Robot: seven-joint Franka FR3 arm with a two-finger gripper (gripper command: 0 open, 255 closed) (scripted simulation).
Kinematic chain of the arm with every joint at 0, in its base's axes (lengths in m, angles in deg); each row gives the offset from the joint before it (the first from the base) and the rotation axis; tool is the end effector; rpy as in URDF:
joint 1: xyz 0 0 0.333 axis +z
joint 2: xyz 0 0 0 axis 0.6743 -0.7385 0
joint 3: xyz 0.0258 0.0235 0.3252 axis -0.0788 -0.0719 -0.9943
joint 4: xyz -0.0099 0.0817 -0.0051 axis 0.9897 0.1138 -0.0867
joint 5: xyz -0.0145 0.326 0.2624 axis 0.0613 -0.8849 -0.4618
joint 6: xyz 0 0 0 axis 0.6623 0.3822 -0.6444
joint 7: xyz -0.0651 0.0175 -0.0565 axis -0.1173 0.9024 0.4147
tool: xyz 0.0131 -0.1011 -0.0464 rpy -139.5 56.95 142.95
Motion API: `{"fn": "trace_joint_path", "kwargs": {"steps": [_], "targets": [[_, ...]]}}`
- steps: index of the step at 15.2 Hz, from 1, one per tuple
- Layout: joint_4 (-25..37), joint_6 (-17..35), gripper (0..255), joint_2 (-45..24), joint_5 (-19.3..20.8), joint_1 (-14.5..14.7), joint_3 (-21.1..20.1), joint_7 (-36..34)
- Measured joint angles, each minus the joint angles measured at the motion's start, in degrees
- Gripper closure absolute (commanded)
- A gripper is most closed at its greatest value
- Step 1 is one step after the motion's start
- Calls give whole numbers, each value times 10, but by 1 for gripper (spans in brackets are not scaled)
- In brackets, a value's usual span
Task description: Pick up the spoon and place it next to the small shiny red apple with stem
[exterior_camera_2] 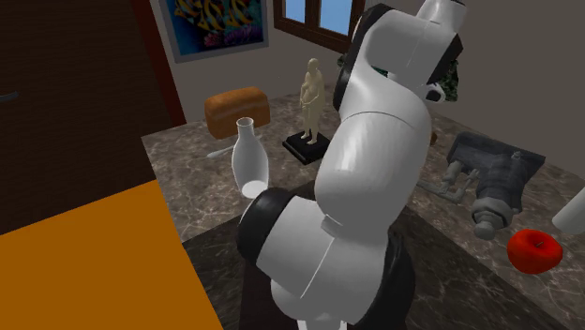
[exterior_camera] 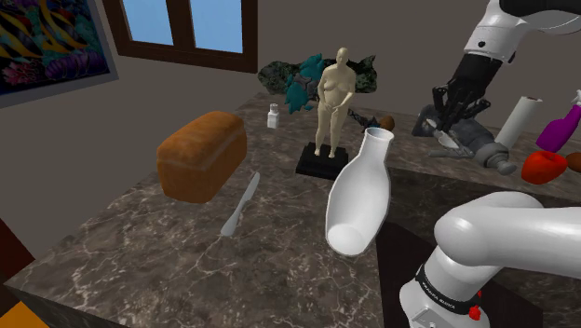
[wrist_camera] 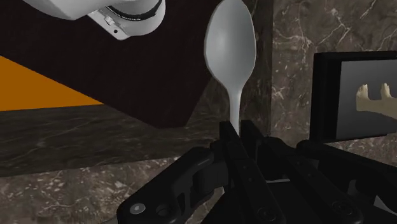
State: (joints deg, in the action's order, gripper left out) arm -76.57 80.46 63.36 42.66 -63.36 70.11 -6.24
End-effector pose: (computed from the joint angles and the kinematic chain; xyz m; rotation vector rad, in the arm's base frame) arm 0.1768 -0.1818 0.6167 -2.5684 1.4262 0.0748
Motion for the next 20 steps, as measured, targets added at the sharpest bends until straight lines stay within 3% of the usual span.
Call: {"fn": "trace_joint_path", "kwargs": {"steps": [10,20], "targets": [[92,-5,255,-76,105,2,145,133],[248,2,255,-206,159,58,320,282]]}}
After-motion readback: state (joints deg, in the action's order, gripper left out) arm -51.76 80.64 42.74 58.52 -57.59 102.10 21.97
